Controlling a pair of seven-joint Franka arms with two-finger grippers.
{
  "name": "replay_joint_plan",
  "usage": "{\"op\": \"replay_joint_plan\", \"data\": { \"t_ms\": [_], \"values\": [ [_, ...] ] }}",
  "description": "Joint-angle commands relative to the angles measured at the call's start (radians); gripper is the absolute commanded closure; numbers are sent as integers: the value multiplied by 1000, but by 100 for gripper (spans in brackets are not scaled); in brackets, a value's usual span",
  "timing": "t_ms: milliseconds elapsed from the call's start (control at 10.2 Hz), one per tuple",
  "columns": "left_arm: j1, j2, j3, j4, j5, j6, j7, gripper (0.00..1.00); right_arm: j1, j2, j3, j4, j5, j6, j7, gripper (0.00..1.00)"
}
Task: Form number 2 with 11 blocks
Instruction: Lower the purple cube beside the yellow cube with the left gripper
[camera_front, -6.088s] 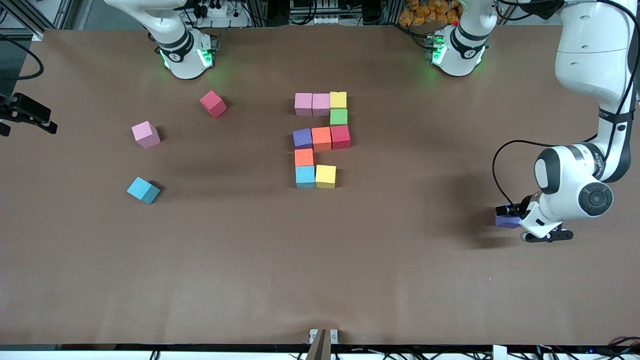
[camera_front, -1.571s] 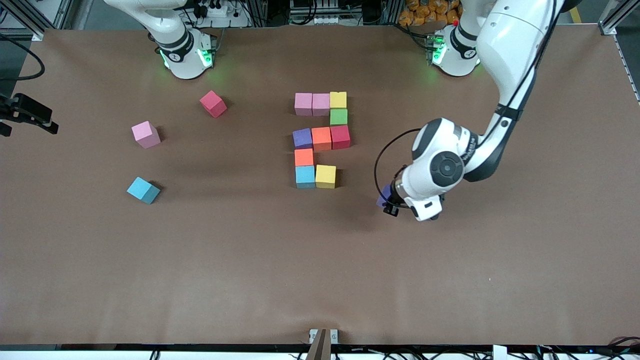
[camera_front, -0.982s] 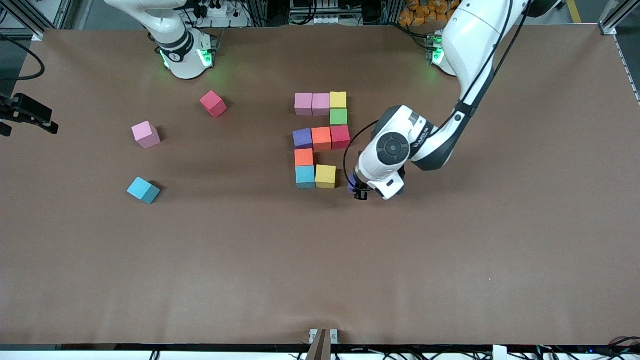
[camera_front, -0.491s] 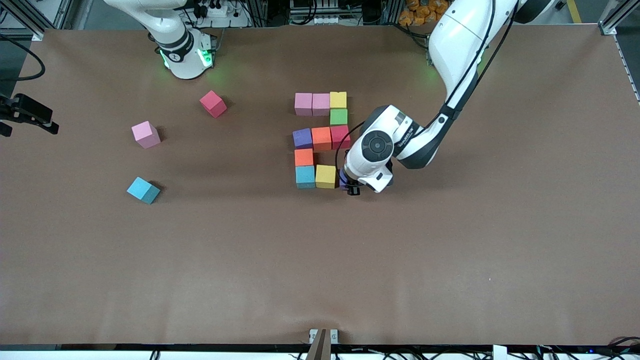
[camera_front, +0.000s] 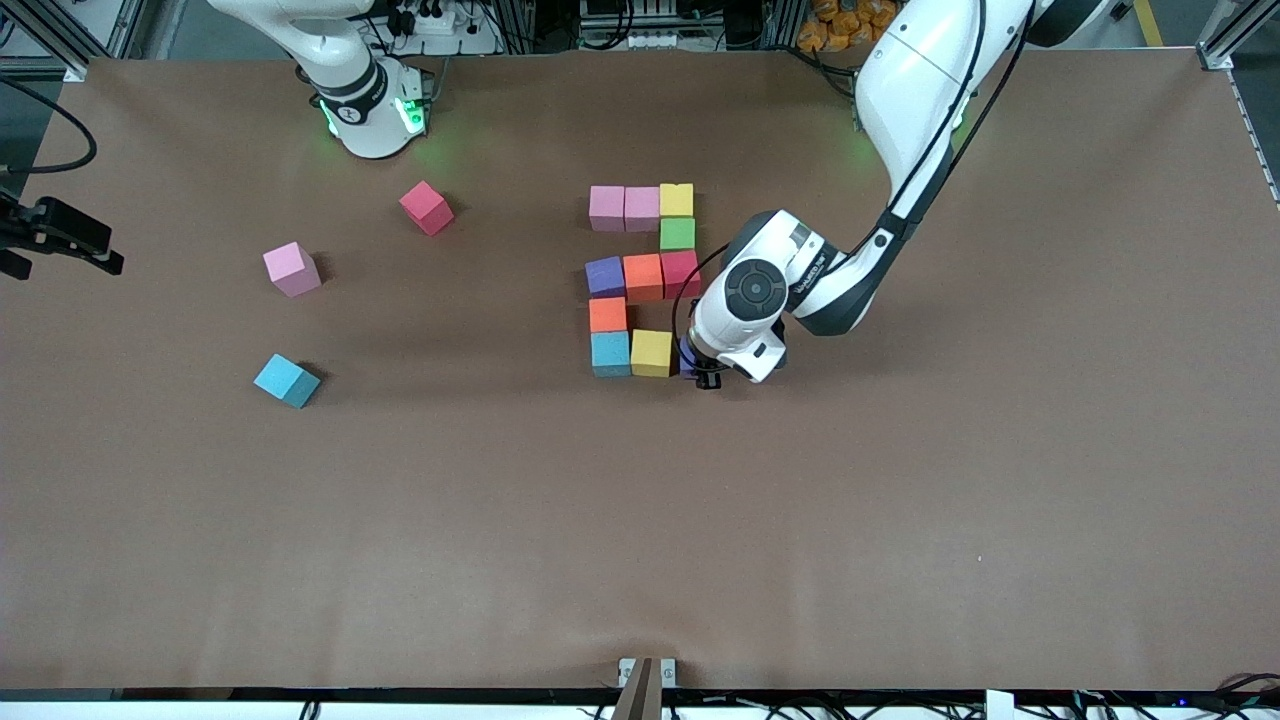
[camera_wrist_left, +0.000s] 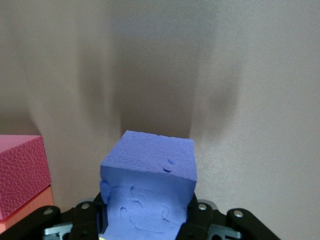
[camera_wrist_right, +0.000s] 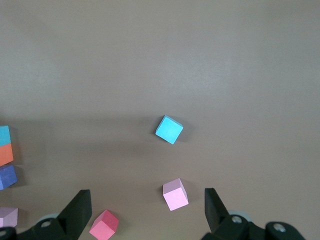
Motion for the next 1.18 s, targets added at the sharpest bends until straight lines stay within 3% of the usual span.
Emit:
{"op": "replay_joint_plan", "data": {
  "t_ms": [0,1080],
  "values": [
    [-7,-30,6,-27,29,19,-27,59,-7,0,4,6,12,-1,6,0],
    [-12,-39,4,-20,-7,22,21,60,-8,3,4,6,12,-1,6,0]
  ]
}}
